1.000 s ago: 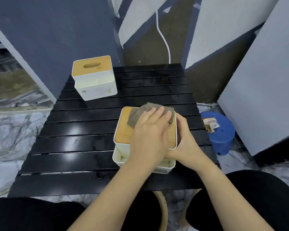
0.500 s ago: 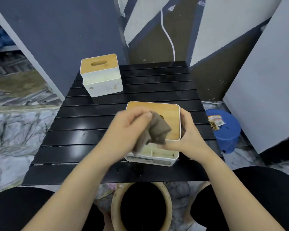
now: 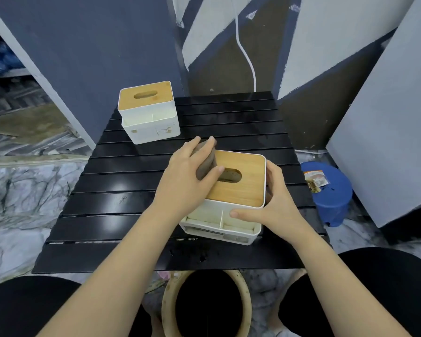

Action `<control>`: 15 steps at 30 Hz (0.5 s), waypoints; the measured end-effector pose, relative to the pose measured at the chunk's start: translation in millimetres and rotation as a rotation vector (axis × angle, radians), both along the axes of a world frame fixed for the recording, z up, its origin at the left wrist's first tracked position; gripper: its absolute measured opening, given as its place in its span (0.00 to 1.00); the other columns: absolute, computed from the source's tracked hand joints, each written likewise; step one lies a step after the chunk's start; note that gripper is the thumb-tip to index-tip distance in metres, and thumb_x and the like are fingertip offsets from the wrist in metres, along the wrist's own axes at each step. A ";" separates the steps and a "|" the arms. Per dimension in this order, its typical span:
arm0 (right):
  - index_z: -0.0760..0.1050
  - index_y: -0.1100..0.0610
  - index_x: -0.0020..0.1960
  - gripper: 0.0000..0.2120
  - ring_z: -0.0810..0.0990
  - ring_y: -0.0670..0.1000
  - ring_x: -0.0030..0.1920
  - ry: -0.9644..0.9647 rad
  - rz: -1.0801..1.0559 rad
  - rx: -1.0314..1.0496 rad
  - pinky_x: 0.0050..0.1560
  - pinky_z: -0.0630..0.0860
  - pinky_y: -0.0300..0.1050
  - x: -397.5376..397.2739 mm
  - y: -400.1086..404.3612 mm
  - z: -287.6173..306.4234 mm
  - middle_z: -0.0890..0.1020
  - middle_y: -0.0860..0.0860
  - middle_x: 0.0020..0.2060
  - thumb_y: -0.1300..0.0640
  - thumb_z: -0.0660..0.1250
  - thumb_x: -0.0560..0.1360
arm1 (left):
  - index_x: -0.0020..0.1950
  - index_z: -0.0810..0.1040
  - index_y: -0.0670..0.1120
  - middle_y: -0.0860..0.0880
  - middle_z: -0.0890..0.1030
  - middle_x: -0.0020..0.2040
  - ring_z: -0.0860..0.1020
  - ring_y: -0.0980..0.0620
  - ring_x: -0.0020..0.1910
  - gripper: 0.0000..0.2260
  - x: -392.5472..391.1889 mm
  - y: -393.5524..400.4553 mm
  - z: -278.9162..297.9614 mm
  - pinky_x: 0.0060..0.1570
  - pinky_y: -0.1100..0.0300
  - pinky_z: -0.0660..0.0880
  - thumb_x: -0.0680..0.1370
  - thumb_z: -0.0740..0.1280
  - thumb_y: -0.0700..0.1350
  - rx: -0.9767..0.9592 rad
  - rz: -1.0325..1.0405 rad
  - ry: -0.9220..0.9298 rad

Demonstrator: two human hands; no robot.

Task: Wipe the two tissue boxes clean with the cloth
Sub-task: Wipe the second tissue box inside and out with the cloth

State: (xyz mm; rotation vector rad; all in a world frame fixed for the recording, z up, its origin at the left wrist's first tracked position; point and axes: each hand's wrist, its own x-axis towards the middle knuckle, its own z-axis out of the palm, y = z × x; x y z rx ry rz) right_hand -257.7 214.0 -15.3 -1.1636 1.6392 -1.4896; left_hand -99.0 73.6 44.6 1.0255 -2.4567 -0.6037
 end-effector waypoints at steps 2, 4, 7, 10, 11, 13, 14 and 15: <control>0.60 0.46 0.76 0.55 0.72 0.35 0.68 -0.008 -0.024 -0.016 0.64 0.76 0.34 -0.6 -1.1 -1.5 0.70 0.38 0.70 0.61 0.86 0.59 | 0.75 0.71 0.63 0.57 0.70 0.75 0.66 0.53 0.74 0.26 -5.1 -9.4 3.2 0.72 0.53 0.66 0.78 0.71 0.58 0.054 -0.009 0.069; 0.60 0.46 0.77 0.55 0.72 0.36 0.69 -0.004 -0.038 -0.019 0.65 0.76 0.36 -1.3 -2.3 -1.7 0.71 0.38 0.71 0.61 0.87 0.59 | 0.69 0.77 0.62 0.60 0.76 0.68 0.72 0.60 0.68 0.23 -8.1 -17.3 2.3 0.68 0.63 0.69 0.75 0.76 0.54 0.178 -0.025 0.227; 0.60 0.46 0.77 0.55 0.71 0.37 0.70 0.017 -0.055 -0.025 0.65 0.75 0.34 -0.9 -2.6 -2.6 0.71 0.38 0.71 0.60 0.87 0.59 | 0.64 0.83 0.57 0.60 0.81 0.62 0.76 0.64 0.64 0.16 -8.0 -16.6 -2.3 0.63 0.71 0.71 0.77 0.75 0.48 0.248 -0.002 0.408; 0.61 0.46 0.76 0.54 0.71 0.36 0.69 0.026 -0.073 -0.027 0.64 0.75 0.32 0.4 -2.8 -3.4 0.71 0.38 0.70 0.60 0.87 0.59 | 0.62 0.83 0.57 0.57 0.81 0.63 0.77 0.67 0.61 0.14 -8.8 -9.1 -3.4 0.56 0.75 0.74 0.78 0.74 0.45 0.273 0.046 0.495; 0.61 0.46 0.76 0.54 0.71 0.36 0.69 0.026 -0.076 -0.027 0.64 0.74 0.31 0.6 -3.2 -3.8 0.71 0.38 0.70 0.61 0.87 0.59 | 0.62 0.83 0.57 0.57 0.81 0.62 0.76 0.70 0.60 0.14 -8.3 -4.5 -4.0 0.53 0.75 0.74 0.78 0.73 0.44 0.278 0.054 0.519; 0.61 0.46 0.76 0.54 0.71 0.35 0.69 0.021 -0.079 -0.028 0.63 0.74 0.30 0.6 -3.4 -3.9 0.71 0.38 0.70 0.60 0.87 0.59 | 0.62 0.83 0.56 0.59 0.81 0.61 0.76 0.68 0.63 0.13 -3.8 2.1 -8.4 0.61 0.68 0.75 0.79 0.73 0.43 0.215 0.068 0.534; 0.61 0.46 0.76 0.54 0.71 0.35 0.69 0.016 -0.079 -0.026 0.63 0.74 0.30 0.3 -3.2 -4.3 0.71 0.38 0.70 0.60 0.87 0.59 | 0.62 0.84 0.54 0.60 0.81 0.61 0.76 0.66 0.66 0.13 0.1 5.5 -11.3 0.68 0.61 0.73 0.79 0.73 0.43 0.171 0.064 0.526; 0.61 0.46 0.76 0.54 0.71 0.35 0.69 0.013 -0.078 -0.024 0.63 0.74 0.30 0.5 -2.8 -3.8 0.71 0.39 0.70 0.60 0.87 0.59 | 0.62 0.84 0.53 0.62 0.81 0.61 0.75 0.64 0.67 0.13 4.5 9.6 -13.7 0.72 0.56 0.70 0.79 0.73 0.42 0.133 0.054 0.521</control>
